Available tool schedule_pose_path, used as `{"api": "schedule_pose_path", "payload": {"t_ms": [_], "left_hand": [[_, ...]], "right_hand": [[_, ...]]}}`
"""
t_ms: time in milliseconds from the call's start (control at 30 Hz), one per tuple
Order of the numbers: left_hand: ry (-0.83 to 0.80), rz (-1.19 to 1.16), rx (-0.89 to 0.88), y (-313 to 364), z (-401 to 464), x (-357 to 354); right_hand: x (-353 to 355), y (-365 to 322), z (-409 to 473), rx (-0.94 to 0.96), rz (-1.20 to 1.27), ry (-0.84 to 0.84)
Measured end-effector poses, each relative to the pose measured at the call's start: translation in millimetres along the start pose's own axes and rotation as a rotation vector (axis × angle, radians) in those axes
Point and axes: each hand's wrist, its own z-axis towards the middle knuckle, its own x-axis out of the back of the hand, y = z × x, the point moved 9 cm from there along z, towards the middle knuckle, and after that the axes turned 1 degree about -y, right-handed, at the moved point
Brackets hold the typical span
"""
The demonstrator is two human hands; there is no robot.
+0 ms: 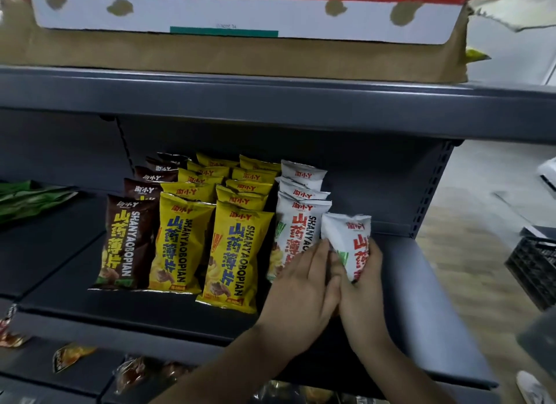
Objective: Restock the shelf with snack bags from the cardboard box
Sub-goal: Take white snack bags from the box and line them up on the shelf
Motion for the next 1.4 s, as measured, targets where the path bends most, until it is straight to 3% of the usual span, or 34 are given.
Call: {"api": "schedule_pose_path", "payload": {"t_ms": [133,267,367,567,700,900,1067,1233,1400], "left_hand": [[-0.102,-0.441,0.23,-14.9,-11.3,-2.2],[-0.038,-0.557,0.289,-28.9,-18.1,0.0],[-0.015,-0.506,0.314,-43.9,-23.8,-0.2],[-0.074,-0.144,0.333,-45.1,-46.1,-14.3],[-0.1,-0.032,0.354,-55.2,-42.9,-33.0],[-0.176,-0.104,0.388,-58.3,-30.6,-41.2],[-0.077,0.036,0.493,-60.6,-31.2,-29.0],[-0.142,0.086,0.498,-63.3,-34.9,-40.2],[-0.127,-0.173,0.576,-73.9,-22.1,-37.7]], "right_hand": [[-23.8,-12.6,-22.4,0.018,0.074,-0.262],[-33.2,-6.3,-20.7,0.002,-0.003,-0.281],[-40.5,4.9,-7.1,-0.042,-0.042,-0.267],[-59.9,13.1,11.1,-0.091,-0.093,-0.27],[-61.0,5.2,13.4,0.019,-0.366,-0.179],[-64.8,5.2,21.1,-0.015,-0.323,-0.084],[-61.1,24.5,20.7,-0.173,-0.145,0.033],[-65.7,6.9,30.7,-0.005,-0.333,0.002],[-74.5,-1.6,48.0,0.023,-0.28,-0.005]]}}
